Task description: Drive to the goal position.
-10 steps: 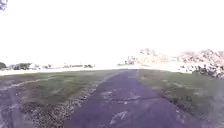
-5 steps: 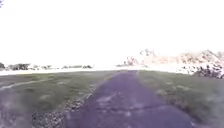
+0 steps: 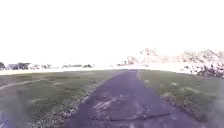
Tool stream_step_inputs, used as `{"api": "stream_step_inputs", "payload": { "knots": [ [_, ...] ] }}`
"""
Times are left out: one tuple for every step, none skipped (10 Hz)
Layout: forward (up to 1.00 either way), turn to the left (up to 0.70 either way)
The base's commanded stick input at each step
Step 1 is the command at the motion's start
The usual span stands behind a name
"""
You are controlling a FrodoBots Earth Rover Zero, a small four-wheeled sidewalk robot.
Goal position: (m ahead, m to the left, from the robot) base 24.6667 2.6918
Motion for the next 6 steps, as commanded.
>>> {"api": "stream_step_inputs", "payload": {
  "knots": [
    [0.70, 0.00],
    [0.70, 0.00],
    [0.70, 0.00],
    [0.70, 0.00],
    [0.70, 0.00],
    [0.70, 0.00]
  ]
}}
